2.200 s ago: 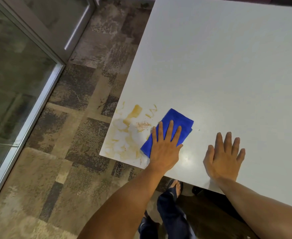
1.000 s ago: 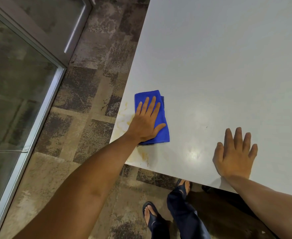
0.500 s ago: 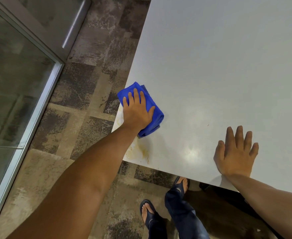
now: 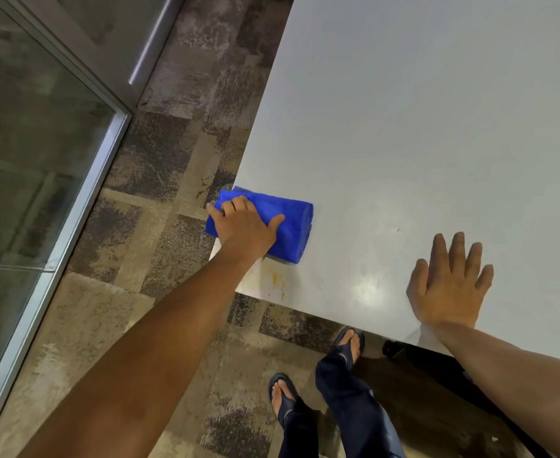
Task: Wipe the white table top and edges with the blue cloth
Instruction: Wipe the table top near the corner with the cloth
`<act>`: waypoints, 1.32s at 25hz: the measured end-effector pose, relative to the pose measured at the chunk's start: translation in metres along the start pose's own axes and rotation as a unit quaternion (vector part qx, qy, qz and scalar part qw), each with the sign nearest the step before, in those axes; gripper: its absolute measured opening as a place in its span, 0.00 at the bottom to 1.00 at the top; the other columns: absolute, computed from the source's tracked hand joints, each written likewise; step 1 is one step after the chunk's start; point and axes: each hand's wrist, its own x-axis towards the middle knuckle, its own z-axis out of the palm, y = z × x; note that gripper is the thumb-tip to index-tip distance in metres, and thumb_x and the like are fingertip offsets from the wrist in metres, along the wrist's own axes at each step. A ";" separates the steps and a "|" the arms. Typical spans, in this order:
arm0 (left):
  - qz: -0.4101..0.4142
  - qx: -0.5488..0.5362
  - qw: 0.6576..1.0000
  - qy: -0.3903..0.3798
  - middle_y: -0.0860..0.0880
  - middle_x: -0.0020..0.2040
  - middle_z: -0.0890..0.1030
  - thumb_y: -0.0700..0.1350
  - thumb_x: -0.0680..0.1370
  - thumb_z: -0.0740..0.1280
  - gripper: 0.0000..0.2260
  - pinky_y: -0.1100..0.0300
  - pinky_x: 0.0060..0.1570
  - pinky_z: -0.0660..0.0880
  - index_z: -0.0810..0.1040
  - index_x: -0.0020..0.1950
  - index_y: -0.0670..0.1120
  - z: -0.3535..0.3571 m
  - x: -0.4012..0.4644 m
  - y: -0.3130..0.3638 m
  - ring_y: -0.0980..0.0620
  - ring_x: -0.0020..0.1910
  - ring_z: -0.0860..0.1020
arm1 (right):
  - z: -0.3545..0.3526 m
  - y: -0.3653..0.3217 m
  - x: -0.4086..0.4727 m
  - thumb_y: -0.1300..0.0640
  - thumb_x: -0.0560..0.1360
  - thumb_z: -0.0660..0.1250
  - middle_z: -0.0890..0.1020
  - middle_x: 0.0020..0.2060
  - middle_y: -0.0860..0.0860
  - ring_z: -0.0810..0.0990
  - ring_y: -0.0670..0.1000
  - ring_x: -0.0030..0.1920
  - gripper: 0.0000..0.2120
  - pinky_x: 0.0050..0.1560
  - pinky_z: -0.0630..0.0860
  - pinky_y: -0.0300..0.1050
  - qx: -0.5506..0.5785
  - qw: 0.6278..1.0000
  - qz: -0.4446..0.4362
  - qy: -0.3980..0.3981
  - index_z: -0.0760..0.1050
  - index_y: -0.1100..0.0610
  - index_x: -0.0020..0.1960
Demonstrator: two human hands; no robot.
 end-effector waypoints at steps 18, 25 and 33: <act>0.492 -0.027 0.868 0.058 0.48 0.83 0.47 0.62 0.82 0.46 0.28 0.43 0.78 0.39 0.50 0.81 0.55 0.045 0.045 -0.065 0.44 0.81 0.42 | 0.007 0.004 0.001 0.44 0.83 0.49 0.56 0.84 0.56 0.49 0.62 0.83 0.29 0.78 0.50 0.71 0.002 1.000 -0.007 0.025 0.56 0.50 0.82; 0.373 -0.149 0.916 0.017 0.51 0.83 0.44 0.63 0.81 0.48 0.30 0.43 0.78 0.38 0.49 0.82 0.55 0.050 0.002 -0.048 0.46 0.80 0.38 | 0.004 0.002 0.000 0.44 0.83 0.48 0.56 0.84 0.56 0.49 0.63 0.83 0.29 0.78 0.49 0.71 0.006 1.000 -0.007 0.016 0.56 0.51 0.83; 0.278 -0.145 0.949 -0.025 0.43 0.82 0.50 0.50 0.85 0.50 0.24 0.48 0.78 0.45 0.53 0.81 0.46 0.030 -0.015 -0.032 0.41 0.81 0.45 | 0.006 0.003 0.001 0.44 0.83 0.49 0.55 0.84 0.56 0.48 0.63 0.83 0.29 0.78 0.49 0.71 0.006 1.000 -0.008 0.013 0.55 0.51 0.83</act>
